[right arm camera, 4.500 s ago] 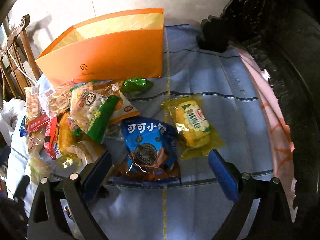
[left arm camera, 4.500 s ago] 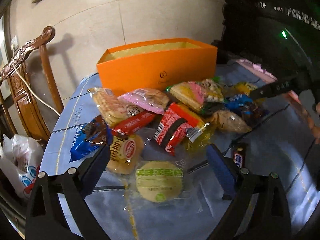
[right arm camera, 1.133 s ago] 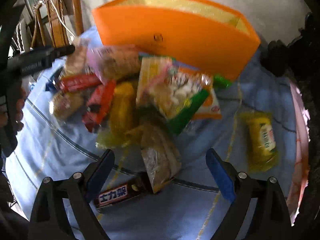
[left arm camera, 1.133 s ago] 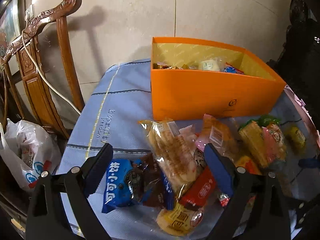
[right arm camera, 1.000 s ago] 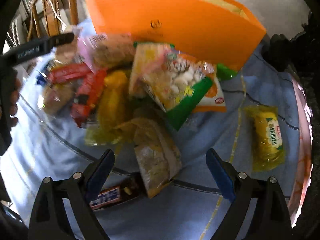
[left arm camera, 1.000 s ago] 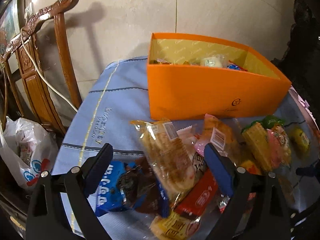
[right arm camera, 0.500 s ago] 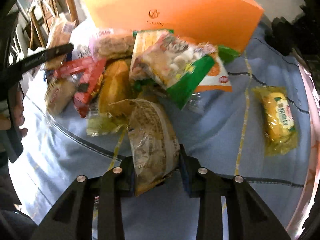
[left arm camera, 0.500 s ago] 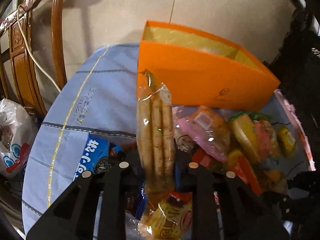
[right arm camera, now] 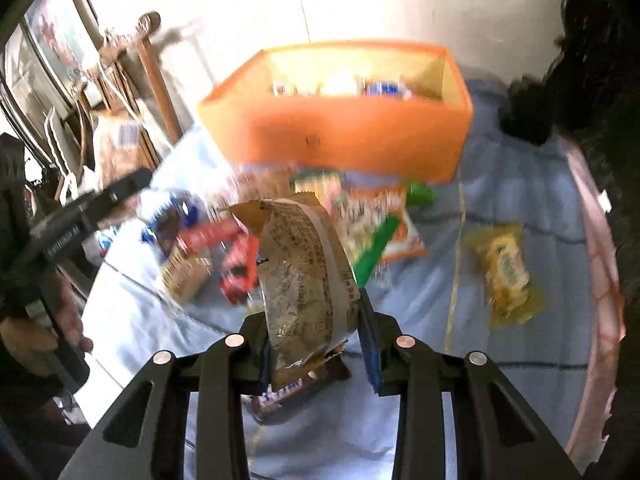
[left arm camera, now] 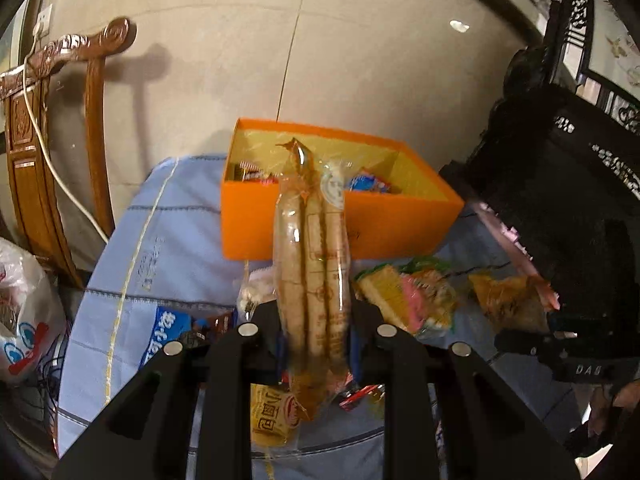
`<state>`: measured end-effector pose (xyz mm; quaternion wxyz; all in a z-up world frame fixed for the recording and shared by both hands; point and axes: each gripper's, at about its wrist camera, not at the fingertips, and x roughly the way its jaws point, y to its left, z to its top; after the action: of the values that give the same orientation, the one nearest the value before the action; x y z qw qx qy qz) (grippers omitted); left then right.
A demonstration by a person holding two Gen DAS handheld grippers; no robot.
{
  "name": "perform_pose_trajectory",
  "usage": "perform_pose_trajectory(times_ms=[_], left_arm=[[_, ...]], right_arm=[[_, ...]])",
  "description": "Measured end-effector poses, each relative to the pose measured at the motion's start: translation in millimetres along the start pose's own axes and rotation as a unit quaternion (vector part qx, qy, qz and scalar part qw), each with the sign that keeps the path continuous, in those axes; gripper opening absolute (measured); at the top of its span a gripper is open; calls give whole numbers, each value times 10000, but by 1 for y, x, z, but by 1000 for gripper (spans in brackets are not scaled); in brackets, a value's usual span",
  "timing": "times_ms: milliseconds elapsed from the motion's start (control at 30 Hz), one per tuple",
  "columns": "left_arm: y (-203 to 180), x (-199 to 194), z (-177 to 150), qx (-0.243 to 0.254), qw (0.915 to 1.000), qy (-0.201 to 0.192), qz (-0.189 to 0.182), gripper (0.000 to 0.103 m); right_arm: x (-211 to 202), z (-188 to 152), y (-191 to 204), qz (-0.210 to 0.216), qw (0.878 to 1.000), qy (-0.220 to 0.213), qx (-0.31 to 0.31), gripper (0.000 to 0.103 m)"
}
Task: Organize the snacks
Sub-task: 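Drop a bread bag from the right tool while the left drops a bread stick pack, then grasp the brown chocolate bar with the right tool while the left tool grasps a round bun pack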
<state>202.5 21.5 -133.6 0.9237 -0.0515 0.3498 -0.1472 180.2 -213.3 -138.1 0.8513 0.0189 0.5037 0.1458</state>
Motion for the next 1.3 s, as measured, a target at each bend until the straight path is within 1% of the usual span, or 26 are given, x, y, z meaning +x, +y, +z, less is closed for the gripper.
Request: perform_pose_trajectory(times_ms=[167,267,367,400,467,567,667,700,800,833,867,900,933,967,1000,1067,1167,1300], left_arm=[[-7,-9,27,87,9998,-155,-18,21],[-10,-8,51,155,9996,-222,16,21],[-17,-5,83,194,9994,-279,12,21],[-22,-3,99,239,9993,-300,8,21],[-28,1,120,304,9989,-348,24,21],[-37,10,160,404,9981,-466,44,21],[-44,20,194,446,9971,-609,67,21],[-47,26,206,475,9965,-671,150,21],[-48,49,233,406,9966,-639,325,21],[-47,58,239,338,9973,-554,343,23],[-44,70,245,226,9981,-435,368,43],[-41,79,248,134,9985,-321,432,59],[-38,86,248,72,9979,-275,577,85],[-34,89,247,26,9967,-308,745,92],[-29,92,244,-34,9957,-336,868,92],[-20,96,232,-57,9963,-230,829,92],[-9,97,213,141,9954,-155,940,92],[3,90,184,147,9951,-58,975,92]], right_arm=[[-34,34,1,-67,9992,-402,-8,35],[-47,63,1,-149,9981,-594,-6,35],[-63,101,-6,-234,9964,-808,-62,35],[-67,110,-7,-253,9960,-856,-84,35],[-77,137,-11,-273,9946,-995,-91,35],[-89,176,-15,-369,9923,-1170,-151,35],[-94,210,-20,-436,9905,-1291,-195,35],[-91,222,-21,-429,9905,-1294,-200,35],[-75,251,-24,-348,9918,-1217,-179,36],[-67,258,-25,-335,9926,-1158,-166,42],[-57,266,-28,-339,9936,-1067,-143,54],[-49,269,-32,-478,9935,-1030,-94,77],[-41,271,-37,-675,9922,-1051,-49,89],[-36,269,-39,-750,9916,-1057,-41,89],[-32,266,-41,-777,9915,-1041,-32,89],[-24,256,-47,-763,9922,-984,-56,89],[-12,238,-49,-810,9930,-857,-99,89],[-8,212,-48,-748,9945,-736,-31,89]])
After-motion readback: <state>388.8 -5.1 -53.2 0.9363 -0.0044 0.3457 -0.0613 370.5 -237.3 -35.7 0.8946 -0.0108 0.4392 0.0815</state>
